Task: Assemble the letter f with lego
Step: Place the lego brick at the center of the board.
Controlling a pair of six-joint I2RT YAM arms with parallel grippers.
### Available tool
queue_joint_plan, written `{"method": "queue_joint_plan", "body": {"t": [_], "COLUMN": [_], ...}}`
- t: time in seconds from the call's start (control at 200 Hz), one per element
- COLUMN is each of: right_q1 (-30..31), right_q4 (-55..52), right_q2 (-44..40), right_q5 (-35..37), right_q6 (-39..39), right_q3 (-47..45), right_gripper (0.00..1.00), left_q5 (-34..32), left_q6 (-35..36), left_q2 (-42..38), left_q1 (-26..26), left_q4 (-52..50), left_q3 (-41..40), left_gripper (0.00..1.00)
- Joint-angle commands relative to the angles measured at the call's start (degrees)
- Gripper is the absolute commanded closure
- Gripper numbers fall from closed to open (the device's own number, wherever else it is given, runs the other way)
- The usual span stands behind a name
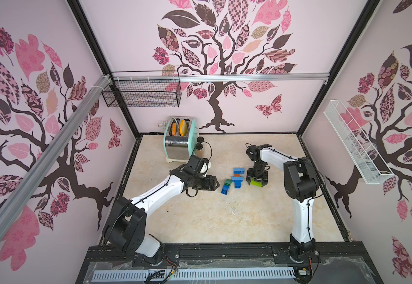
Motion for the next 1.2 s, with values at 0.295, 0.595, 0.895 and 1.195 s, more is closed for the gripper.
{"method": "queue_joint_plan", "body": {"t": [0.295, 0.595, 0.895, 1.195], "right_q1": [0.3, 0.3, 0.4, 0.4], "right_q4": [4.7, 4.2, 3.1, 0.2], "right_q2": [-5.6, -17.7, -30.6, -37.3], "right_q5": [0.9, -3.1, -6.3, -7.1], "right_q6": [-0.5, -0.8, -2.6, -5.0], "right_q3": [-5.5, -6.3, -12.0, -13.2], "right_gripper": [0.16, 0.13, 0.09, 0.09], "left_q5": [-6.5, -8.0, -8.1, -9.8], "left_q6": [11.5, 20.3, 25.2, 25.4], "left_q2": [6.3, 22.3, 31.6, 40.8], "left_q1": [-6.4, -6.6, -6.8, -7.2], "left_q4": [-0.9, -13.9, -19.6, -24.8], "left_q3": [11.4, 28.7, 38.6, 49.1], "left_gripper": [0.29, 0.3, 0.31, 0.32]}}
